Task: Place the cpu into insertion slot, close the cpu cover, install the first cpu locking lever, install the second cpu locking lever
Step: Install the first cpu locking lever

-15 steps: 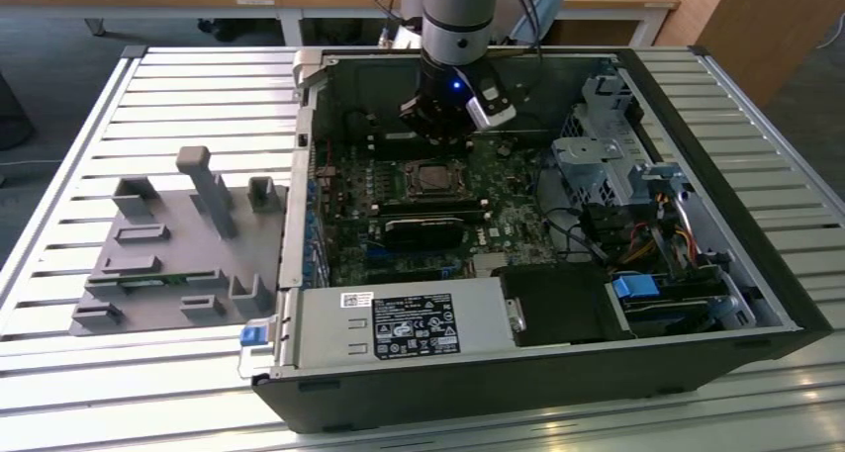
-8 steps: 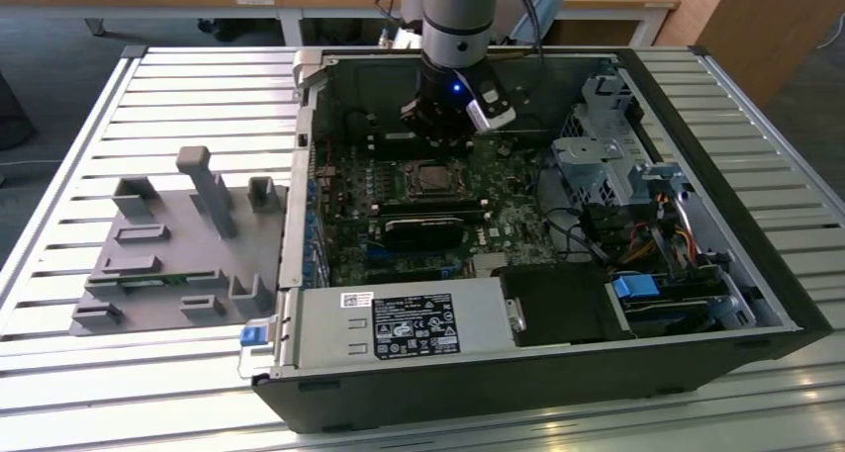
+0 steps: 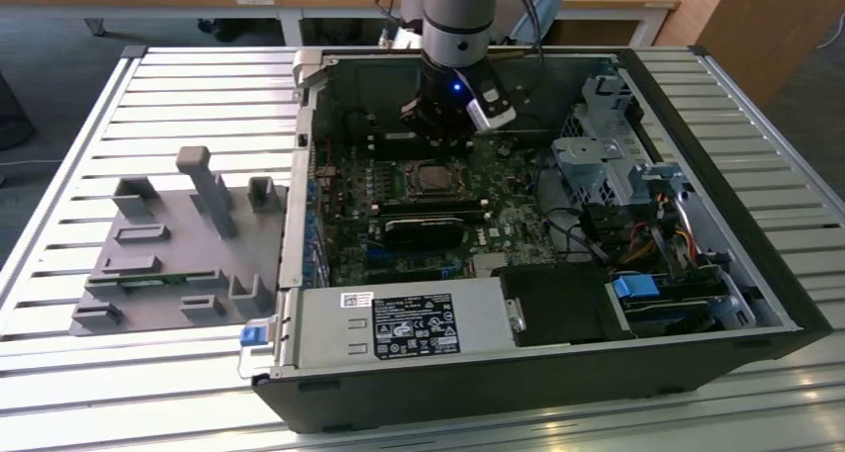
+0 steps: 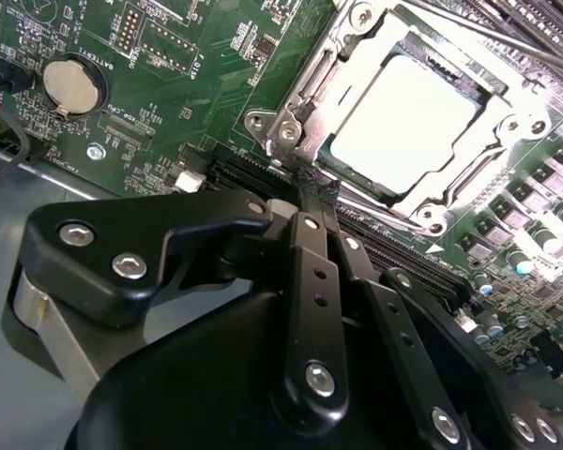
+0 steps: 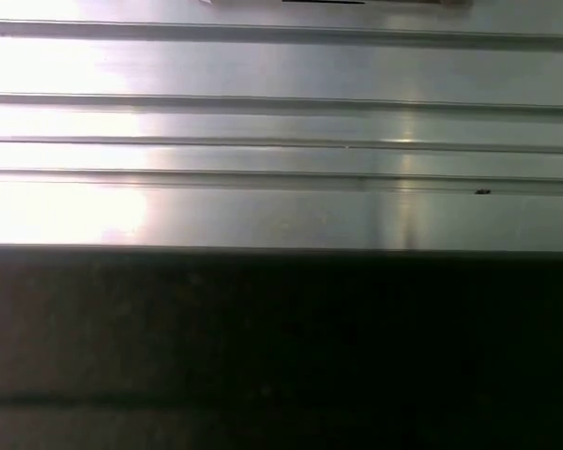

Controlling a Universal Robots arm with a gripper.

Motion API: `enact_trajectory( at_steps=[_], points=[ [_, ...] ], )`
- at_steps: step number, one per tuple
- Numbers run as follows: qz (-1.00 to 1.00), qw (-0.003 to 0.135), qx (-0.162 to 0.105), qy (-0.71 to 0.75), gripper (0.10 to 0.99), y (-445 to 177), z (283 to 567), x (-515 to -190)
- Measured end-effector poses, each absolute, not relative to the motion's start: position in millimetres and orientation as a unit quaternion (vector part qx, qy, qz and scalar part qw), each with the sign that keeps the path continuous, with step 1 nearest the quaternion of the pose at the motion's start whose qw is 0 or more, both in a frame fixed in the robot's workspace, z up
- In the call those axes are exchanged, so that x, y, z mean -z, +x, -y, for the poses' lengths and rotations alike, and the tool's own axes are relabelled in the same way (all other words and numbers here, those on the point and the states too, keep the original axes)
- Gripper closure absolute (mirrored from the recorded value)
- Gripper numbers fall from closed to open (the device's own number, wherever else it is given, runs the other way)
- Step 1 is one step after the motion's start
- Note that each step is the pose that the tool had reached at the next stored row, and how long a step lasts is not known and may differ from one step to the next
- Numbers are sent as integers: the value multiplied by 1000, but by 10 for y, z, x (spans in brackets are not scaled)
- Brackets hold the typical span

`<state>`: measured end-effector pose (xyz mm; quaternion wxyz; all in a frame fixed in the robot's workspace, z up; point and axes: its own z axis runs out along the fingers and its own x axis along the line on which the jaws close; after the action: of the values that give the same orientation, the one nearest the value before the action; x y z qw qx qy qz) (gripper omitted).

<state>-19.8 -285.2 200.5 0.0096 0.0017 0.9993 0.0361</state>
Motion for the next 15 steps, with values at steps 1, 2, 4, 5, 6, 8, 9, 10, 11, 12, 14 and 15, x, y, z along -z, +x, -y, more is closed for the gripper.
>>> enact_trajectory(
  at_steps=[1,2,4,5,6,8,9,10,11,12,14,15],
  points=[
    [-999,10,-36,2,980,-198,2852,-2006],
    [-999,10,-36,2,980,-198,2852,-2006],
    [-999,10,-36,2,980,-198,2852,-2007],
    [-999,10,-36,2,980,-198,2852,-2005],
    [-999,10,-36,2,980,-198,2852,-2001],
    [-999,9,-36,2,980,-198,2853,-1989],
    [-999,10,-36,2,980,-198,2852,-1983],
    [-999,10,-35,2,980,-197,2852,-1977],
    [-999,10,-35,2,980,-197,2852,-1973],
    [-999,10,-35,2,980,-198,2853,-1973],
    [-999,10,-35,2,980,-198,2853,-1974],
    [-999,10,-35,2,980,-198,2853,-1977]
  ],
)
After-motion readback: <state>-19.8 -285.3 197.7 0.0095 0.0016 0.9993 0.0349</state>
